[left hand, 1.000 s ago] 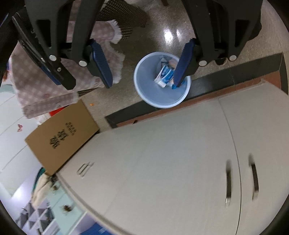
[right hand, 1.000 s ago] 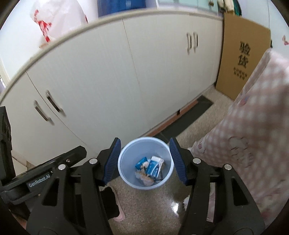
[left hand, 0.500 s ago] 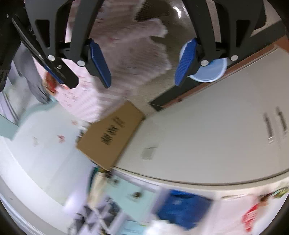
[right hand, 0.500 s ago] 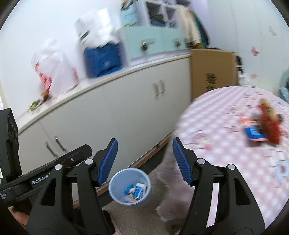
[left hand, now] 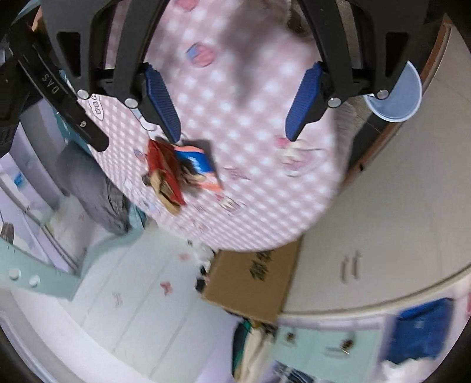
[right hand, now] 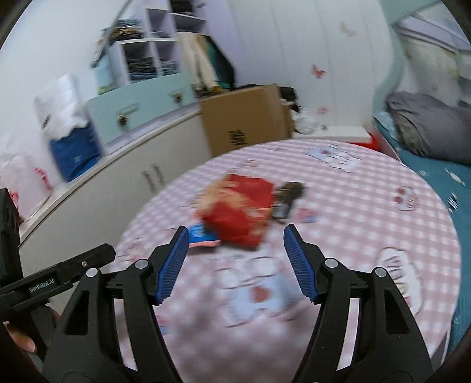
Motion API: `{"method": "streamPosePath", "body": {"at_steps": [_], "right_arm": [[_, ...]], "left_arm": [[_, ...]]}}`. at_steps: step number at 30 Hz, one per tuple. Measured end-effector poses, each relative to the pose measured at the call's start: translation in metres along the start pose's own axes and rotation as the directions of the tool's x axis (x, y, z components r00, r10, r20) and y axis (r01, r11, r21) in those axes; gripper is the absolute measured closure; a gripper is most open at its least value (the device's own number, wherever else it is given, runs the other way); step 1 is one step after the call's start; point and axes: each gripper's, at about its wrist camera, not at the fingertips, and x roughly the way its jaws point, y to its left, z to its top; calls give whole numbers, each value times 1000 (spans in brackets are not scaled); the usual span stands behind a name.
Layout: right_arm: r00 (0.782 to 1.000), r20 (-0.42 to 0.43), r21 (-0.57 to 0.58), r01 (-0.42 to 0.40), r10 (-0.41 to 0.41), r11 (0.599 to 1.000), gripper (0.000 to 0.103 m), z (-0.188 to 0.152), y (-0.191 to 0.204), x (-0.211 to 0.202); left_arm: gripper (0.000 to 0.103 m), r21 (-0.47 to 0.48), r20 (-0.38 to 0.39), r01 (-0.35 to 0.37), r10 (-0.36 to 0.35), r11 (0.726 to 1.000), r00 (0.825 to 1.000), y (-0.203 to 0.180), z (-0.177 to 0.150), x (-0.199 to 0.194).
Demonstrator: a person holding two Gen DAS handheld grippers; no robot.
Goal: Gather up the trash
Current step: 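Move both tools back over the table, then grasp the black wrapper with the right gripper while the left grasps the orange-blue packet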
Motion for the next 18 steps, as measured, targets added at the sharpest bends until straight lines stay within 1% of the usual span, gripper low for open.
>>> {"method": "streamPosePath", "body": {"at_steps": [1, 3, 5, 8, 10, 12, 13, 14, 16, 18], "right_arm": [[1000, -7, 13, 11, -11, 1000, 37, 2, -9, 3], [999, -26, 30, 20, -19, 999, 37, 5, -24, 11], [999, -38, 43, 27, -26, 999, 37, 8, -40, 17], [998, -53, 63, 38, -35, 997, 36, 14, -56, 28], [996, -80, 83, 41, -35, 996, 36, 20, -65, 40], [995, -94, 101, 44, -34, 994, 36, 23, -74, 48], [994, -100, 101, 50, -40, 994, 36, 25, -75, 52], [994, -105, 106, 48, -36, 993, 36, 28, -77, 58], [991, -126, 109, 50, -37, 993, 36, 34, -78, 72], [989, -145, 108, 54, -38, 993, 36, 37, -78, 82]], "left_arm": [[31, 24, -25, -2, 3, 1000, 1000, -10, 3, 14], [31, 42, -59, -10, 13, 999, 998, -20, 5, 30], [31, 51, -91, 6, -2, 999, 996, -28, 9, 48], [31, 56, -114, -12, 18, 998, 993, -33, 16, 71], [31, 58, -140, -8, 16, 998, 990, -34, 21, 85], [32, 64, -158, -29, 39, 998, 987, -35, 22, 98], [32, 73, -143, -36, 46, 997, 989, -36, 24, 99], [36, 79, -148, -39, 51, 996, 988, -38, 25, 103], [54, 89, -143, -47, 59, 995, 988, -41, 28, 109], [74, 118, -143, -69, 86, 991, 986, -43, 31, 114]]}}
